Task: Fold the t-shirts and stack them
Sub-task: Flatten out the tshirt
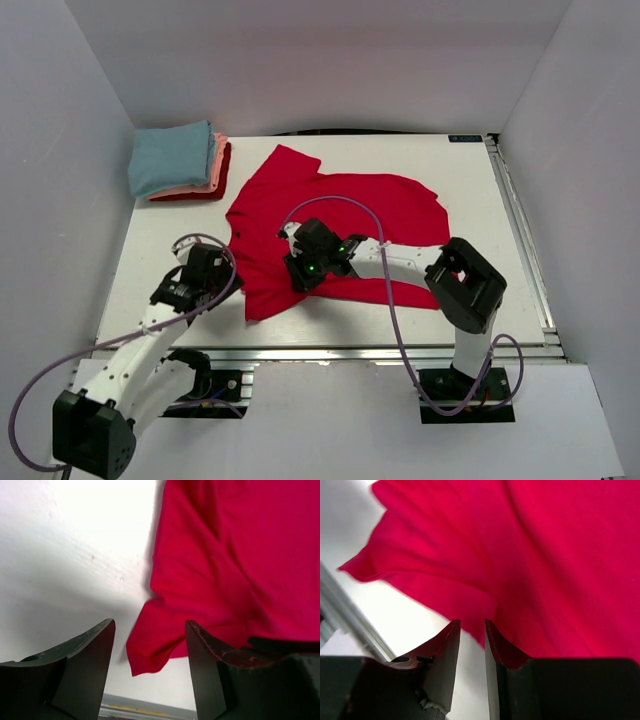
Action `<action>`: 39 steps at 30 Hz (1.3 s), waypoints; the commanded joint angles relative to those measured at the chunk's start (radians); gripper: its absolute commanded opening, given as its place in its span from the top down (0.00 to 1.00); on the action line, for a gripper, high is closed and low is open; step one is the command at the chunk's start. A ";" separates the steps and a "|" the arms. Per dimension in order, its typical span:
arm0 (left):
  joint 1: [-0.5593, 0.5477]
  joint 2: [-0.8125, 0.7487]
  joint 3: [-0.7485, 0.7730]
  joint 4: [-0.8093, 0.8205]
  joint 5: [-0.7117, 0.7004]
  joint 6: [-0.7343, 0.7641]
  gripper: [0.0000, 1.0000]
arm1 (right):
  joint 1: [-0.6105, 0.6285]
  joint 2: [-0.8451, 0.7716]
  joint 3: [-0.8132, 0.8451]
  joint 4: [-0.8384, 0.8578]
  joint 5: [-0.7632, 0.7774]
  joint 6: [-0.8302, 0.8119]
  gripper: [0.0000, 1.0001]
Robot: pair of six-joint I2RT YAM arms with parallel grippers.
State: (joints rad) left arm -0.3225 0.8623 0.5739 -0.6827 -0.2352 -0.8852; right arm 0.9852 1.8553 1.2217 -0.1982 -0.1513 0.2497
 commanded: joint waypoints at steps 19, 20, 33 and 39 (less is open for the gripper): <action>-0.018 -0.146 -0.210 -0.032 0.289 -0.192 0.31 | 0.010 0.101 0.110 0.017 0.136 -0.059 0.66; -0.018 -0.164 -0.212 -0.029 0.292 -0.199 0.35 | 0.010 0.102 0.107 0.019 0.139 -0.056 0.66; -0.018 -0.161 -0.286 -0.009 0.309 -0.251 0.44 | 0.010 0.140 0.128 0.016 0.147 -0.070 0.68; -0.020 -0.138 -0.267 0.012 0.252 -0.244 1.00 | 0.010 0.119 0.108 0.013 0.134 -0.061 0.91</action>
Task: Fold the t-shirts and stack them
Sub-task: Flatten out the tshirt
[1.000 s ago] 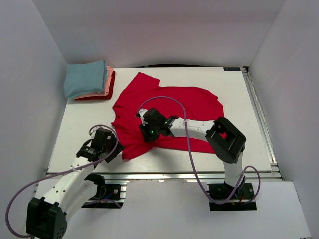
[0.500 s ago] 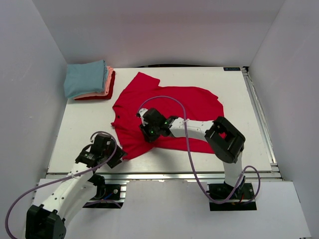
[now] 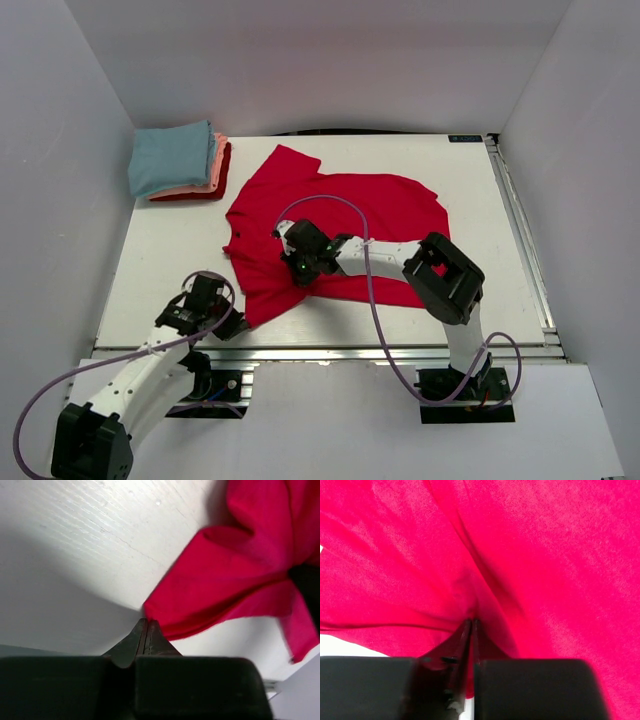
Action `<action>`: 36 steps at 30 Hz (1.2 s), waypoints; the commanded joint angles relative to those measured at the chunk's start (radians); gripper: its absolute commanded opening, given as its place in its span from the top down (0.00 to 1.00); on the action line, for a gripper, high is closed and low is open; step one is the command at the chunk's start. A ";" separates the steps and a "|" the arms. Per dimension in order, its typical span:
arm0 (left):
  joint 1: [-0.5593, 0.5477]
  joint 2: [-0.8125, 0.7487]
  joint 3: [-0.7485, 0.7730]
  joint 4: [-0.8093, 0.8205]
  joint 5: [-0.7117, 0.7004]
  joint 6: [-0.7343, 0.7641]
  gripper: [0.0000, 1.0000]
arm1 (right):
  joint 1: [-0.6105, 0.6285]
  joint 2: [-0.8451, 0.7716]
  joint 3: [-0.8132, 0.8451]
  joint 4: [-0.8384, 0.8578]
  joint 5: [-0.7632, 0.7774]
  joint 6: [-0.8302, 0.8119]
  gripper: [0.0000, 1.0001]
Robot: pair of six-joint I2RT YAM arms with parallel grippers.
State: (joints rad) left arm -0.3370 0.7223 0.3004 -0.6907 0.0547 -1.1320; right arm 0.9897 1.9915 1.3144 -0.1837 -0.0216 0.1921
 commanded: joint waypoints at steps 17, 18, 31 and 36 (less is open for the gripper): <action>-0.007 0.078 0.086 -0.072 -0.078 0.126 1.00 | 0.015 -0.191 -0.076 -0.016 -0.005 0.040 0.80; -0.008 0.074 0.085 -0.075 -0.072 0.127 1.00 | 0.017 -0.194 -0.078 -0.020 -0.008 0.038 0.79; -0.019 0.037 0.094 -0.179 0.008 0.167 1.00 | 0.049 -0.206 -0.132 -0.002 -0.106 0.041 0.78; -0.028 0.037 0.075 -0.179 0.002 0.167 1.00 | 0.079 -0.197 -0.139 0.009 -0.133 0.029 0.75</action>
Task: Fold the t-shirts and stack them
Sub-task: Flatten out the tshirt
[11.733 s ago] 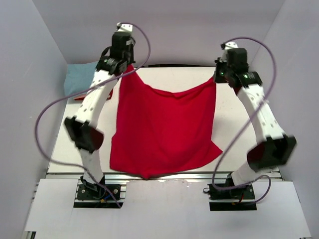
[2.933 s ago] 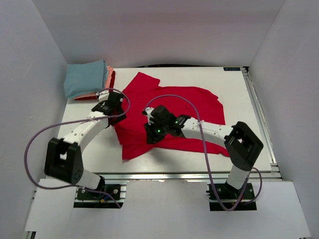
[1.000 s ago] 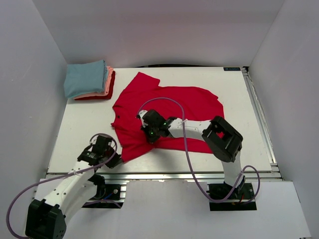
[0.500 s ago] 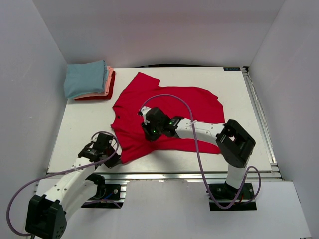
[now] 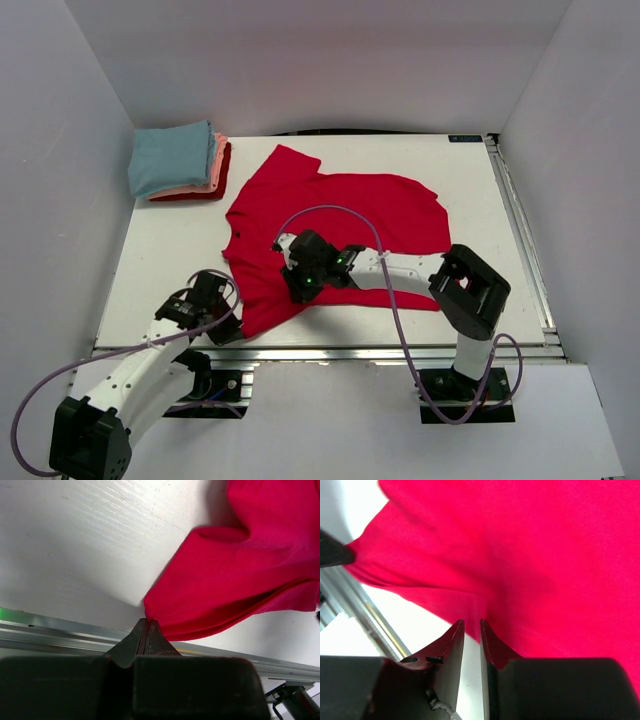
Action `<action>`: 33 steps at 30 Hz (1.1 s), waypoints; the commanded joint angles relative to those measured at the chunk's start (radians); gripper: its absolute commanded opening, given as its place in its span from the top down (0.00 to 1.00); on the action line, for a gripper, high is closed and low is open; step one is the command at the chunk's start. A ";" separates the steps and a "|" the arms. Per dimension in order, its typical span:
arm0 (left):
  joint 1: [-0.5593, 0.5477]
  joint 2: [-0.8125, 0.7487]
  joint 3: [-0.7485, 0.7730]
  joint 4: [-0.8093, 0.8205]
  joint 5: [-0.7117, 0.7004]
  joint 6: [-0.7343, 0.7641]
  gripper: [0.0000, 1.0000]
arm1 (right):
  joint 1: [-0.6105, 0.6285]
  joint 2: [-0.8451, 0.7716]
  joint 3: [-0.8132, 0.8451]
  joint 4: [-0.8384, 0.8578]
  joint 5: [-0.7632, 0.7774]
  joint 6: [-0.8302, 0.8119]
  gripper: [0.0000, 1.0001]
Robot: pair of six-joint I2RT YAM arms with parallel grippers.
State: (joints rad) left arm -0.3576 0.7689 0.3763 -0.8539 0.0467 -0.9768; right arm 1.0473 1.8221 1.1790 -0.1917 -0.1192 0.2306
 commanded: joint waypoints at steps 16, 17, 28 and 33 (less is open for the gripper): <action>-0.034 -0.006 -0.014 0.015 0.015 -0.010 1.00 | 0.046 0.022 0.024 0.046 0.090 -0.034 0.51; -0.034 -0.005 -0.016 0.016 0.015 -0.011 1.00 | 0.046 0.028 0.034 0.044 0.090 -0.036 0.49; -0.044 0.001 -0.020 0.021 0.007 -0.017 1.00 | 0.045 0.111 0.088 0.049 0.033 -0.050 0.59; -0.044 0.000 -0.025 0.023 0.007 -0.017 1.00 | 0.046 0.074 0.059 0.054 0.035 -0.042 0.87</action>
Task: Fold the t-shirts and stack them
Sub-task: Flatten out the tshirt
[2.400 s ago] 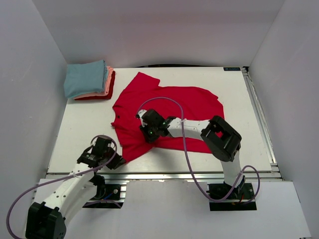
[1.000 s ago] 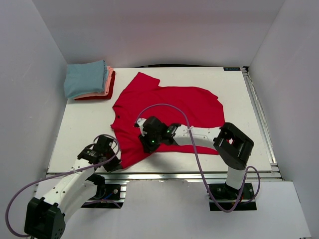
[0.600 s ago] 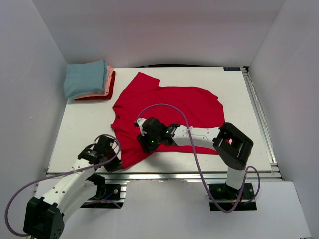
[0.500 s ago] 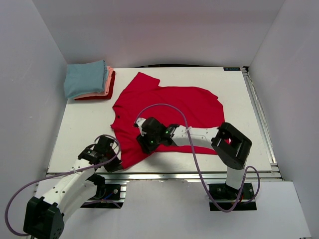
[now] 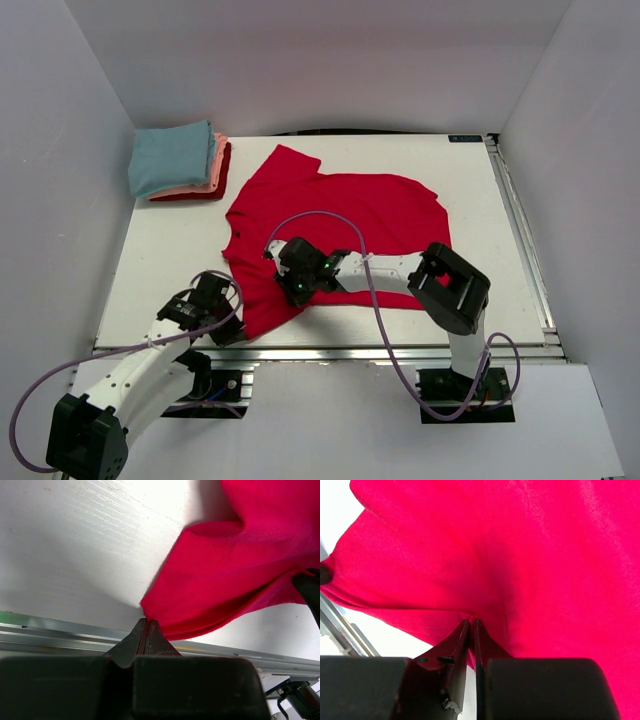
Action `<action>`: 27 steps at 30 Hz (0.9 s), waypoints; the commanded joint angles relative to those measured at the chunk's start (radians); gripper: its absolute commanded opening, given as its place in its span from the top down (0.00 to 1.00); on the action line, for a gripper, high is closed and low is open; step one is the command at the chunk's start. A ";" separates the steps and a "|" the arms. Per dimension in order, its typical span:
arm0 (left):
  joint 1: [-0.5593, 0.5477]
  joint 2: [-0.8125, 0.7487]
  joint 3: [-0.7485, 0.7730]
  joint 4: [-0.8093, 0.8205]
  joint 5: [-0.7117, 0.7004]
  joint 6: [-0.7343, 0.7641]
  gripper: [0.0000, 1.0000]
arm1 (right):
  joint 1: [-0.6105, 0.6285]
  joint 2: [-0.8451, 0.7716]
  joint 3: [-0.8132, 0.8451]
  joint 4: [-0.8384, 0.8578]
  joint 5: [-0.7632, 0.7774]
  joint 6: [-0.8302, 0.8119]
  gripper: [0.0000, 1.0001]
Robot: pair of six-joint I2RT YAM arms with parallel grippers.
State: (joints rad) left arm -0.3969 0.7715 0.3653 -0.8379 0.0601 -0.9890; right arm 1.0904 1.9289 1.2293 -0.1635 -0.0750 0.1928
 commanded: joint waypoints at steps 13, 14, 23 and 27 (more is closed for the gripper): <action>-0.017 -0.011 0.021 -0.038 0.017 0.016 1.00 | 0.025 -0.226 -0.197 0.084 -0.074 0.011 1.00; -0.017 -0.012 0.024 -0.043 0.020 0.016 1.00 | 0.029 -0.237 -0.211 0.084 -0.086 0.008 1.00; -0.025 -0.028 0.026 -0.078 0.037 0.027 1.00 | 0.072 -0.265 -0.274 0.068 -0.106 -0.012 1.00; -0.030 -0.041 0.032 -0.081 0.060 0.023 1.00 | 0.074 -0.265 -0.321 0.082 -0.089 -0.001 1.00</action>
State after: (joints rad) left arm -0.4191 0.7475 0.3622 -0.8997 0.0982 -0.9752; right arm 1.1576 1.6943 0.9386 -0.1009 -0.1638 0.1978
